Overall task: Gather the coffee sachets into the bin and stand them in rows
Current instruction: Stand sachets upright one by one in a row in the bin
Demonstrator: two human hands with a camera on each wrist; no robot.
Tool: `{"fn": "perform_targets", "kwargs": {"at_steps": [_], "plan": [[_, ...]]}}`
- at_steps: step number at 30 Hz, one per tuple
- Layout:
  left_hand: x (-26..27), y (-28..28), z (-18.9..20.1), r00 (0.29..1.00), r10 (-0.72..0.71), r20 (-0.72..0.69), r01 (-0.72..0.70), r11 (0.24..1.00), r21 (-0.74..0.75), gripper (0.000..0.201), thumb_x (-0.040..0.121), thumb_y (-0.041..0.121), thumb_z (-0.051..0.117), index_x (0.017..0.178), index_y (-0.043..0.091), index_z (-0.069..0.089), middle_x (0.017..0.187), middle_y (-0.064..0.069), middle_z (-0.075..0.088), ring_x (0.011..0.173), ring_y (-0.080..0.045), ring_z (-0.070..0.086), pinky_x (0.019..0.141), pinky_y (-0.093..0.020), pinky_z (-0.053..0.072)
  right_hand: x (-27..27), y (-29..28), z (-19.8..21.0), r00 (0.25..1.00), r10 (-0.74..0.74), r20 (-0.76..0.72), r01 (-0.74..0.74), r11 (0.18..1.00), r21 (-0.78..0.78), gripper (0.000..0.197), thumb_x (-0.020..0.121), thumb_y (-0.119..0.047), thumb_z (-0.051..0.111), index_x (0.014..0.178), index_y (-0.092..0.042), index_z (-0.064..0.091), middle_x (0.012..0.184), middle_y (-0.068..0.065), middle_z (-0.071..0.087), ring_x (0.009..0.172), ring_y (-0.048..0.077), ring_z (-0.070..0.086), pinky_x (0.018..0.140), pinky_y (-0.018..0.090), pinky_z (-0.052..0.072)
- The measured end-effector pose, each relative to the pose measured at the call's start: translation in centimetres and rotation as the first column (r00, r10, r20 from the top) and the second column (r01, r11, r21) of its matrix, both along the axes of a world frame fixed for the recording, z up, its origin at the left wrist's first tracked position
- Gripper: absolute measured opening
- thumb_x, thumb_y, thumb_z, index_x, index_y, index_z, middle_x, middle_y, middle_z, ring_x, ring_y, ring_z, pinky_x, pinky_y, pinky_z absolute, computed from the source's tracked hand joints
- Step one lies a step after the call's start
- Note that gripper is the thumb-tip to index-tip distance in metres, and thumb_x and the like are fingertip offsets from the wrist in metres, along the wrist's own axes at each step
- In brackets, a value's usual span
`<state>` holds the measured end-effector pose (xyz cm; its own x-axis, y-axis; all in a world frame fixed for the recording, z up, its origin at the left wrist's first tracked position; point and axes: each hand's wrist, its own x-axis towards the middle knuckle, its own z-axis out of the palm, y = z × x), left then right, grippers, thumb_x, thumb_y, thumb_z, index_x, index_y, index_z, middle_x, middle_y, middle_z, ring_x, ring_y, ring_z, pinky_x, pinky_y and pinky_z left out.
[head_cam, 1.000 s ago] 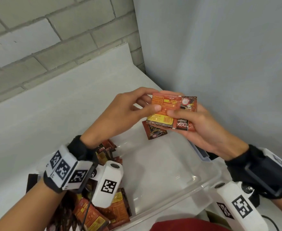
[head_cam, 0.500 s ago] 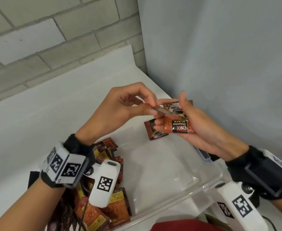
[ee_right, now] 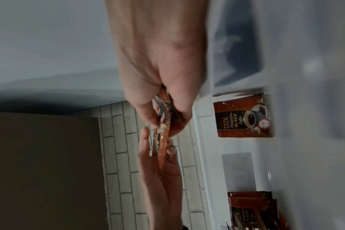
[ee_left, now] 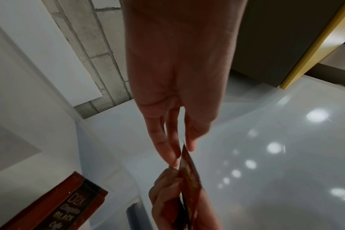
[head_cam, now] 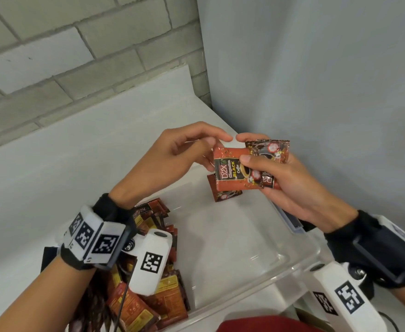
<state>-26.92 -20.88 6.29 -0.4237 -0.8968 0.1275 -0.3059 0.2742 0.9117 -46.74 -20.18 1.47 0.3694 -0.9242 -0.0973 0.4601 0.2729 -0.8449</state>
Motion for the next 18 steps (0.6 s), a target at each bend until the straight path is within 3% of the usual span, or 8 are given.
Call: {"fn": "perform_targets", "kwargs": {"at_steps": [2,5,8,11,14,18], "plan": [[-0.1,0.2,0.2,1.0,-0.009,0.009,0.009,0.999,0.047,0.022,0.089,0.021,0.058,0.11,0.017,0.065,0.1,-0.005,0.065,0.089,-0.022,0.067,0.076,-0.028,0.056,0.0,-0.1,-0.1,1.0,-0.018,0.019,0.018,1.0,0.005,0.04,0.075,-0.005,0.064,0.114,-0.015,0.062,0.107,0.013,0.07,0.098,0.026,0.068,0.081,0.038,0.057],[-0.1,0.1,0.2,1.0,-0.015,0.021,0.013,0.997,0.081,0.026,0.08,0.015,0.069,0.106,0.015,0.066,0.104,-0.003,0.065,0.08,-0.018,0.064,0.074,-0.028,0.056,0.0,-0.1,-0.2,0.999,-0.031,0.042,0.031,0.999,0.01,0.041,0.075,-0.001,0.063,0.114,-0.013,0.06,0.107,0.014,0.07,0.1,0.028,0.068,0.083,0.038,0.056],[0.2,-0.2,0.3,0.999,0.017,0.031,-0.019,0.997,0.08,0.021,0.078,0.013,0.071,0.099,0.009,0.07,0.101,0.001,0.069,0.083,-0.015,0.065,0.072,-0.028,0.056,0.1,-0.1,-0.2,0.999,-0.03,0.035,0.03,1.0,0.001,0.042,0.074,0.001,0.062,0.115,-0.012,0.059,0.109,0.015,0.07,0.104,0.029,0.067,0.09,0.037,0.055],[0.4,-0.5,0.4,0.999,0.025,0.049,-0.027,0.998,0.052,0.019,0.079,0.011,0.07,0.098,0.008,0.073,0.101,-0.004,0.068,0.088,-0.02,0.065,0.074,-0.029,0.056,0.2,-0.1,-0.1,1.0,-0.016,0.025,0.017,1.0,-0.009,0.042,0.073,0.001,0.063,0.113,-0.012,0.059,0.111,0.017,0.069,0.104,0.028,0.067,0.091,0.036,0.053],[0.8,-0.8,0.7,0.994,-0.004,0.11,0.001,1.0,0.021,0.019,0.079,0.007,0.071,0.098,0.009,0.074,0.1,-0.005,0.068,0.091,-0.025,0.064,0.077,-0.029,0.056,0.2,-0.1,-0.1,0.996,-0.054,0.07,0.054,0.999,-0.001,0.039,0.075,-0.003,0.065,0.112,-0.014,0.06,0.092,0.013,0.066,0.095,0.025,0.065,0.093,0.035,0.05],[1.0,-1.2,0.7,0.949,-0.086,0.302,0.103,0.994,-0.04,0.018,0.082,0.007,0.072,0.098,0.01,0.076,0.099,0.001,0.069,0.092,-0.016,0.066,0.079,-0.027,0.055,0.2,-0.3,-0.1,0.973,-0.201,0.111,0.199,0.98,0.031,0.037,0.074,-0.013,0.067,0.11,-0.015,0.059,0.078,0.004,0.058,0.074,0.012,0.062,0.085,0.026,0.053]]}}
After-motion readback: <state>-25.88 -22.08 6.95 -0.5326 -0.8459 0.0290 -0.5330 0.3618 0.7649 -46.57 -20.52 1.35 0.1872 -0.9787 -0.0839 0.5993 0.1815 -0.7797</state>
